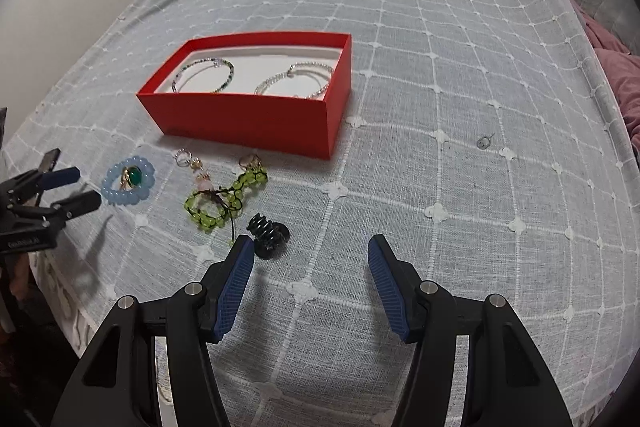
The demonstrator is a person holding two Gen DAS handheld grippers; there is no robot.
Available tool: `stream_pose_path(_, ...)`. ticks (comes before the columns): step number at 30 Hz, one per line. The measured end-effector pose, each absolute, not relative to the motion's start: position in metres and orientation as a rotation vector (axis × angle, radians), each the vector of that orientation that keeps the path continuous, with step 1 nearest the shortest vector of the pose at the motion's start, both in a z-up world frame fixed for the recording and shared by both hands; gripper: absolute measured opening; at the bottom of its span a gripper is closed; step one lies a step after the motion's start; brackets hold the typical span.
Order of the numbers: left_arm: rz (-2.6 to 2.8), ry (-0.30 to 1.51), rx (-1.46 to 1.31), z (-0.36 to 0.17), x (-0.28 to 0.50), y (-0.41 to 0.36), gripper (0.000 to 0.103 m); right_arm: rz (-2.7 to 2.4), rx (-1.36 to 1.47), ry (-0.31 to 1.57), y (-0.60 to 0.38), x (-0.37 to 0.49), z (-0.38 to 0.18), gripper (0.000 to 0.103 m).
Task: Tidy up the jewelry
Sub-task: 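Move the left tool to the light-blue bead bracelet while the right approaches the green beaded bracelet, then grasp the light-blue bead bracelet with the left tool while the right grasps the green beaded bracelet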
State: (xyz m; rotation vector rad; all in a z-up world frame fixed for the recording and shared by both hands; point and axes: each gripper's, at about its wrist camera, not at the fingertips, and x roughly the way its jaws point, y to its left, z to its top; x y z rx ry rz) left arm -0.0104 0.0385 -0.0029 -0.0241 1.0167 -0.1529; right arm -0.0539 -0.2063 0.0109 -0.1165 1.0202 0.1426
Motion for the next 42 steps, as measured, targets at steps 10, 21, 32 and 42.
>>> stream_pose_path(10, -0.144, 1.051, -0.084, -0.010, 0.000, 0.044, 0.057, 0.181, -0.120, 0.998, -0.187, -0.049, 0.017, 0.062)
stream_pose_path(21, -0.223, 1.081, -0.131, -0.016, 0.009, 0.037, 0.024, 0.232, -0.146, 0.991, -0.163, -0.046, 0.015, 0.062)
stream_pose_path(32, -0.196, 1.079, -0.142, -0.017, 0.011, 0.042, 0.012, 0.249, -0.074, 0.988, -0.158, -0.032, 0.015, 0.062)
stream_pose_path(42, -0.153, 1.045, -0.002, -0.020, 0.010, 0.027, 0.016, 0.242, -0.047, 1.035, -0.152, -0.018, -0.001, 0.062)
